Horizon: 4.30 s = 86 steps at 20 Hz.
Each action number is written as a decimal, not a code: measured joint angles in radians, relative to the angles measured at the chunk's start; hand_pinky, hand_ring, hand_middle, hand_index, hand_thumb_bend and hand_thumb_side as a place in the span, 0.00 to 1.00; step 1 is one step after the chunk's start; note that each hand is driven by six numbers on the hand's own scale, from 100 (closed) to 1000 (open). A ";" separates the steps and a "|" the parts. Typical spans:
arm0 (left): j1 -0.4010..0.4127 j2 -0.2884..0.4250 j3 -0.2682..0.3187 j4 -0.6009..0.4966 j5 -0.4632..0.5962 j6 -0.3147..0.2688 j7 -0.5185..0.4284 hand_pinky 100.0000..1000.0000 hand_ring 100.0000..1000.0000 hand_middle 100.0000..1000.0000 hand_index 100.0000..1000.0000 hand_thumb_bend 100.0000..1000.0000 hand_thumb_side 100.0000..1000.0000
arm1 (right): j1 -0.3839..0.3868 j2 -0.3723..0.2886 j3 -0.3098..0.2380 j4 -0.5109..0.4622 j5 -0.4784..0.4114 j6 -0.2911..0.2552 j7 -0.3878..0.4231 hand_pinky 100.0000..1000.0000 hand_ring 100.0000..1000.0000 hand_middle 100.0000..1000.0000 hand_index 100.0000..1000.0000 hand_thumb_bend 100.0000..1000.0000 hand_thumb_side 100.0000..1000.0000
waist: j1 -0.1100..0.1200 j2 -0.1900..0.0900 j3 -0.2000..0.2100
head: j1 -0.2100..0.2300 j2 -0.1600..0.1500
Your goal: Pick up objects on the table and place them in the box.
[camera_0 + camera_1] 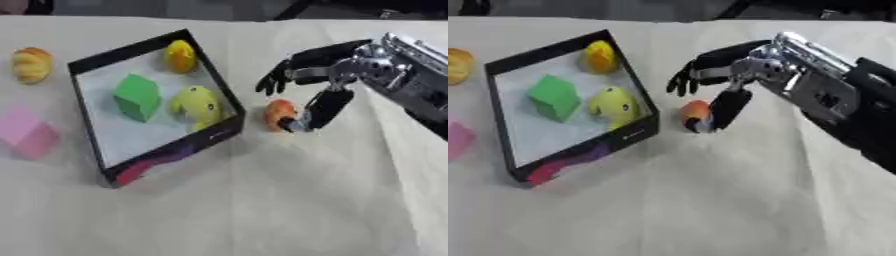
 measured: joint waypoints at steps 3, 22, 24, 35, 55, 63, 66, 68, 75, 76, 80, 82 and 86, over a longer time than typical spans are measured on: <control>0.001 -0.005 0.000 0.000 0.000 -0.001 -0.002 0.81 0.74 0.74 0.81 0.04 0.89 | 0.007 0.011 0.005 0.041 0.030 -0.020 0.003 0.88 0.82 0.80 0.93 0.24 0.31 | 0.000 0.000 0.000 | -0.001 0.000; 0.007 -0.015 0.000 0.005 -0.001 0.004 -0.011 0.81 0.75 0.74 0.81 0.04 0.90 | 0.022 0.054 -0.011 0.190 0.155 -0.089 -0.045 0.85 0.79 0.75 0.89 0.24 0.35 | 0.000 0.018 0.013 | -0.013 -0.014; 0.007 -0.018 0.000 0.005 -0.001 0.004 -0.013 0.81 0.75 0.74 0.81 0.04 0.90 | 0.019 0.062 -0.015 0.207 0.162 -0.086 -0.057 0.84 0.76 0.70 0.85 0.20 0.34 | 0.000 0.020 0.014 | -0.016 -0.015; 0.007 -0.023 -0.006 0.005 -0.004 0.007 -0.019 0.81 0.75 0.74 0.81 0.04 0.90 | 0.005 0.088 -0.020 0.269 0.156 -0.052 -0.170 0.78 0.67 0.52 0.70 0.00 0.22 | 0.000 0.031 0.016 | -0.023 -0.023; 0.017 -0.022 -0.006 0.005 -0.004 0.008 -0.022 0.81 0.75 0.74 0.81 0.04 0.89 | -0.100 0.006 -0.056 0.046 0.093 -0.073 -0.288 0.74 0.59 0.44 0.61 0.00 0.17 | 0.000 0.030 -0.005 | -0.027 -0.021; 0.038 -0.010 -0.006 0.005 -0.004 0.004 -0.025 0.81 0.75 0.75 0.81 0.04 0.89 | -0.320 0.059 -0.001 0.005 0.046 -0.048 -0.196 0.74 0.58 0.44 0.60 0.02 0.27 | 0.000 -0.008 -0.016 | -0.035 -0.008; 0.044 -0.003 -0.006 0.005 -0.004 0.004 -0.025 0.81 0.75 0.75 0.81 0.04 0.89 | -0.391 0.121 0.055 0.059 0.046 -0.055 -0.150 0.73 0.58 0.43 0.59 0.04 0.28 | 0.000 -0.013 -0.020 | -0.035 -0.003; 0.046 0.000 -0.007 0.006 -0.004 0.003 -0.026 0.81 0.75 0.75 0.81 0.04 0.88 | -0.428 0.169 0.086 0.099 0.046 -0.063 -0.129 0.73 0.58 0.43 0.59 0.05 0.30 | 0.000 -0.018 -0.021 | -0.035 -0.003; 0.051 0.006 -0.012 0.006 -0.004 0.000 -0.029 0.81 0.75 0.75 0.81 0.04 0.89 | -0.480 0.301 0.141 0.216 0.068 -0.101 -0.089 0.73 0.57 0.43 0.59 0.05 0.30 | 0.000 -0.020 -0.018 | -0.036 0.005; 0.051 0.006 -0.012 0.006 -0.004 0.000 -0.029 0.81 0.75 0.75 0.81 0.04 0.89 | -0.480 0.308 0.143 0.226 0.072 -0.107 -0.088 0.73 0.57 0.43 0.59 0.05 0.30 | 0.000 -0.020 -0.018 | -0.035 0.005; 0.051 0.007 -0.013 0.006 -0.004 0.001 -0.032 0.81 0.75 0.75 0.81 0.04 0.89 | -0.479 0.343 0.151 0.271 0.091 -0.120 -0.079 0.72 0.57 0.43 0.59 0.05 0.31 | -0.001 -0.020 -0.008 | -0.036 0.005; 0.051 0.010 -0.016 0.006 -0.004 0.002 -0.033 0.81 0.75 0.75 0.81 0.04 0.89 | -0.478 0.381 0.154 0.309 0.111 -0.125 -0.074 0.72 0.57 0.43 0.59 0.04 0.31 | -0.002 -0.020 -0.008 | -0.036 0.005; 0.051 0.014 -0.018 0.006 -0.004 0.002 -0.033 0.81 0.76 0.75 0.80 0.04 0.89 | -0.470 0.442 0.153 0.385 0.150 -0.152 -0.077 0.72 0.57 0.43 0.59 0.05 0.32 | -0.007 -0.020 -0.004 | -0.036 0.005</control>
